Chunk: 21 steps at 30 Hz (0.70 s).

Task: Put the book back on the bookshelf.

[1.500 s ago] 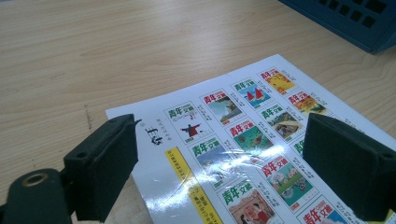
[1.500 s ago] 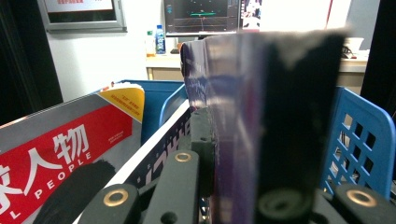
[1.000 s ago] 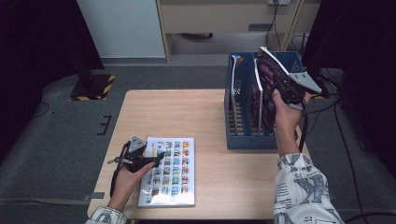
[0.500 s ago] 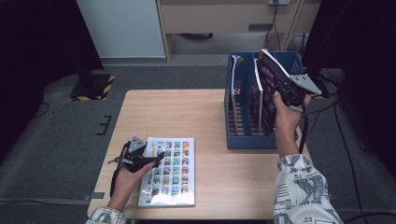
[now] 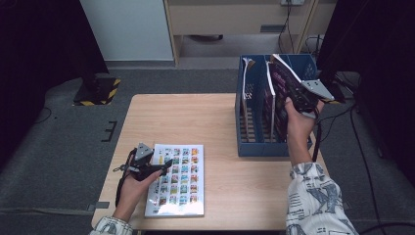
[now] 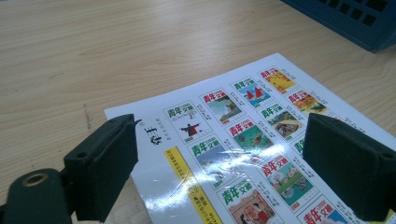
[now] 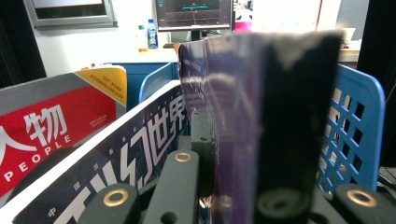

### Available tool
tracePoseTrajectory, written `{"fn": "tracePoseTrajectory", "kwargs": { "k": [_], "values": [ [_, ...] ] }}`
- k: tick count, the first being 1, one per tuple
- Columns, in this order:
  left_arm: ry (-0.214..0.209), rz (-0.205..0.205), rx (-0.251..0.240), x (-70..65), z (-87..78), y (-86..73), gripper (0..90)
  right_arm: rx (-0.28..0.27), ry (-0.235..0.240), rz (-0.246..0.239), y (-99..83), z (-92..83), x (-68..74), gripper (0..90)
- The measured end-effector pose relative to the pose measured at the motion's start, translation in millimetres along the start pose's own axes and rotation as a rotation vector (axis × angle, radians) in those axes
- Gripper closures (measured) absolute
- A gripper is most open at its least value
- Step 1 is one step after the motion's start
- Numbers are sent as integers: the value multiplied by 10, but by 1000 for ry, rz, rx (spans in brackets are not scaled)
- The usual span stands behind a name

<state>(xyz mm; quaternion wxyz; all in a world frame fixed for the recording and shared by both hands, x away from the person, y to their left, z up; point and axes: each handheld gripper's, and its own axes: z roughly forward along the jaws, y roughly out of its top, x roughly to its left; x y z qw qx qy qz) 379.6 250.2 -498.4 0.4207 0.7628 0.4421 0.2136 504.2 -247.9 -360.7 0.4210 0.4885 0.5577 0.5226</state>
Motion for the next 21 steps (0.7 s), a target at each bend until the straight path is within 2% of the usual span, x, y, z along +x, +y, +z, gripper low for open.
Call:
{"fn": "tracePoseTrajectory", "kwargs": {
  "k": [21],
  "values": [
    [3,7,3,-11,3,-2,99,8,-29,8,-161,93,-10,838]
  ]
}}
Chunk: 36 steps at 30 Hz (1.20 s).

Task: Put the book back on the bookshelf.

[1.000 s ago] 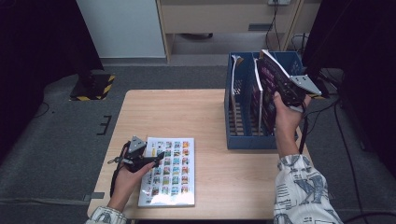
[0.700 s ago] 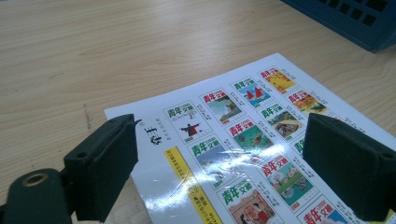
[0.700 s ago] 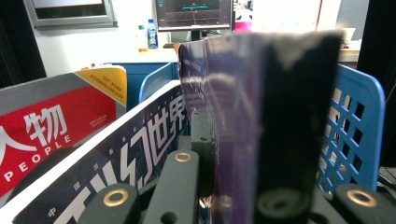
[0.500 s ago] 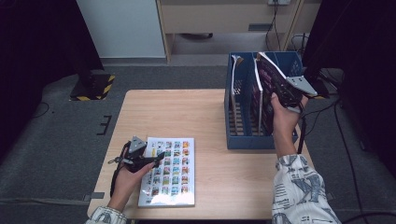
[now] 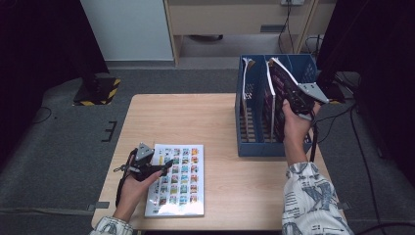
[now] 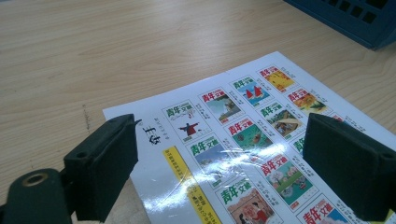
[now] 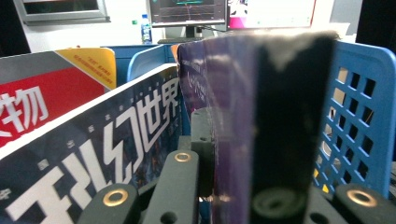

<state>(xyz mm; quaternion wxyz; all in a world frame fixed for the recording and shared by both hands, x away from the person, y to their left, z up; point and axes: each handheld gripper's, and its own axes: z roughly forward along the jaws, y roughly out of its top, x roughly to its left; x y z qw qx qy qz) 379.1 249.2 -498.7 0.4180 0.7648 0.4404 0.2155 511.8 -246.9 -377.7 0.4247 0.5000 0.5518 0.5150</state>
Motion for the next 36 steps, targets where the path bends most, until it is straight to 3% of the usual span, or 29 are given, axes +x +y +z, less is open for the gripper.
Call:
{"fn": "tracePoseTrajectory", "kwargs": {
  "k": [26,36],
  "values": [
    [1,8,3,-17,10,0,99,11,25,-2,-128,23,47,832],
    [0,12,4,-23,14,0,99,48,58,-43,-125,-21,86,834]
  ]
}}
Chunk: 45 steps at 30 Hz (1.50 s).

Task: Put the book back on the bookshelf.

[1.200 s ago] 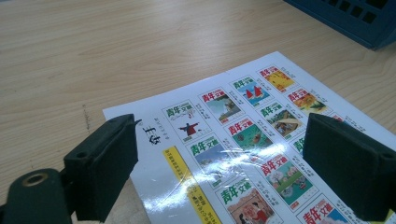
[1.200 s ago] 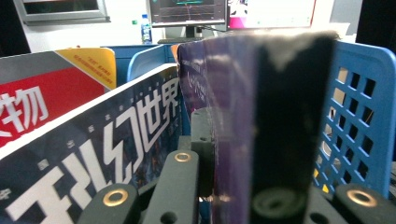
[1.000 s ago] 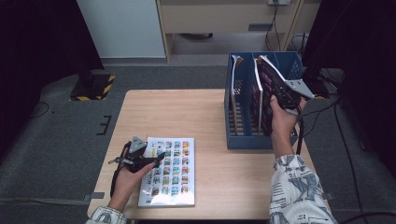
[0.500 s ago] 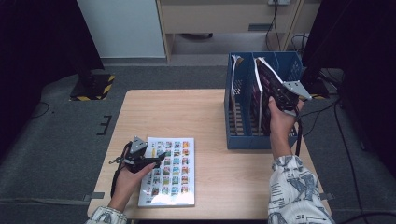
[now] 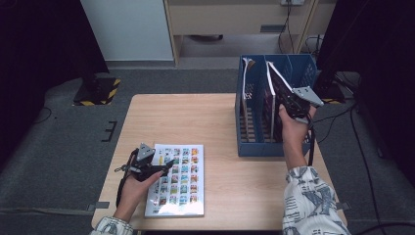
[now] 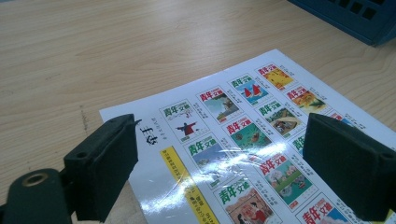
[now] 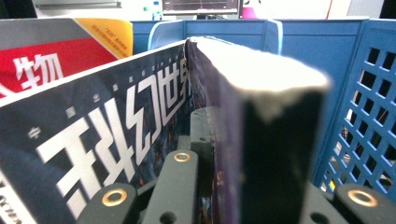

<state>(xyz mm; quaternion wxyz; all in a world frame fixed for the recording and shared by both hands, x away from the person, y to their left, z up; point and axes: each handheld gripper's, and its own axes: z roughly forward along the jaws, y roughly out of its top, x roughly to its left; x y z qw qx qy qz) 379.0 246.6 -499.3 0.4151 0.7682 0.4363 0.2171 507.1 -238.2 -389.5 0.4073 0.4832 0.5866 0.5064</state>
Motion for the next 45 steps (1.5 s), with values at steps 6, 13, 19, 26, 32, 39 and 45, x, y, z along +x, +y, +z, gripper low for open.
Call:
{"fn": "tracePoseTrajectory", "kwargs": {
  "k": [6,13,19,26,32,39,45],
  "values": [
    [0,1,0,0,-1,0,100,9,21,-12,-7,-17,15,832],
    [2,1,1,1,1,0,100,19,66,-27,-8,-40,15,822],
    [2,1,1,2,0,0,100,10,75,-13,-10,-45,6,810],
    [2,0,0,6,-5,-1,99,4,85,-12,-8,-28,29,773],
    [0,2,1,1,-1,0,99,0,67,13,-4,-9,0,709],
    [0,-1,2,2,3,-2,99,11,94,30,9,15,-17,774],
    [-1,1,2,0,0,-1,100,18,77,5,28,29,4,825]
  ]
}}
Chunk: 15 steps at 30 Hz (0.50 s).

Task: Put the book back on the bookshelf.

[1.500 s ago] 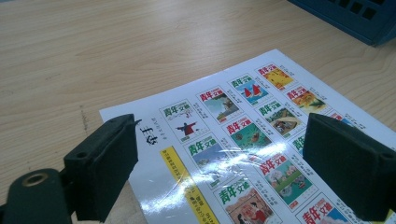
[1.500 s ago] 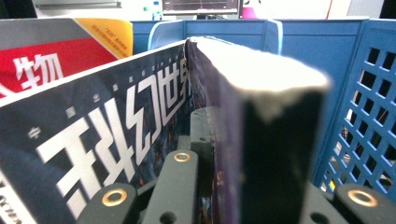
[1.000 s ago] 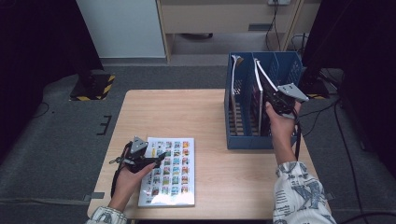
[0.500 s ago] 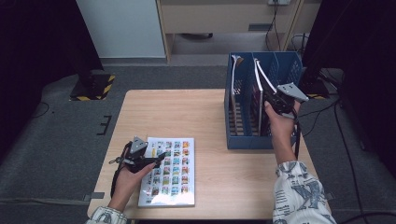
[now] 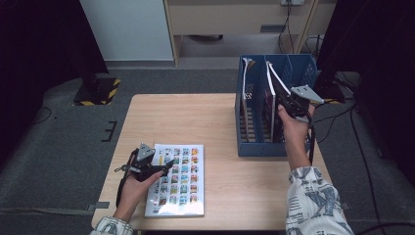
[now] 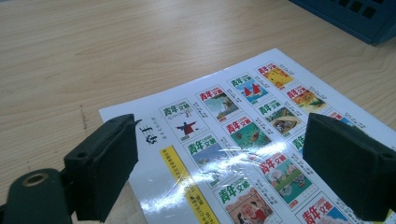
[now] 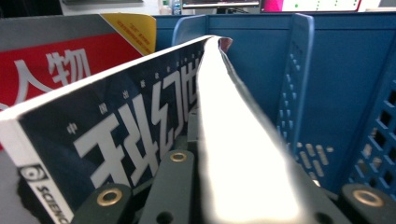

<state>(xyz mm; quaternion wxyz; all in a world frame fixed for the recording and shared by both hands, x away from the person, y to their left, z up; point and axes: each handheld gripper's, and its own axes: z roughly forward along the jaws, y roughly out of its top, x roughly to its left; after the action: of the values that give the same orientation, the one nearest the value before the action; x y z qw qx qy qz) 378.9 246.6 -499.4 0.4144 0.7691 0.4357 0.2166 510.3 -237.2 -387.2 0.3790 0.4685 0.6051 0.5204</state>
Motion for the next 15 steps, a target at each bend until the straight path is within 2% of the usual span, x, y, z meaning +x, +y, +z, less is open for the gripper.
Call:
{"fn": "tracePoseTrajectory", "kwargs": {
  "k": [1,8,10,12,15],
  "values": [
    [0,-1,0,3,0,-1,100,-2,-8,-12,2,-2,4,832],
    [1,-2,0,8,0,-1,100,-27,-46,-2,0,-38,-5,838],
    [1,-2,0,7,1,-1,100,-39,-61,5,11,-49,-18,839],
    [4,-1,-1,5,1,-2,101,-63,-88,35,45,-67,-44,840],
    [4,0,0,6,-1,-2,101,-76,-107,30,79,-64,-51,839]
  ]
}}
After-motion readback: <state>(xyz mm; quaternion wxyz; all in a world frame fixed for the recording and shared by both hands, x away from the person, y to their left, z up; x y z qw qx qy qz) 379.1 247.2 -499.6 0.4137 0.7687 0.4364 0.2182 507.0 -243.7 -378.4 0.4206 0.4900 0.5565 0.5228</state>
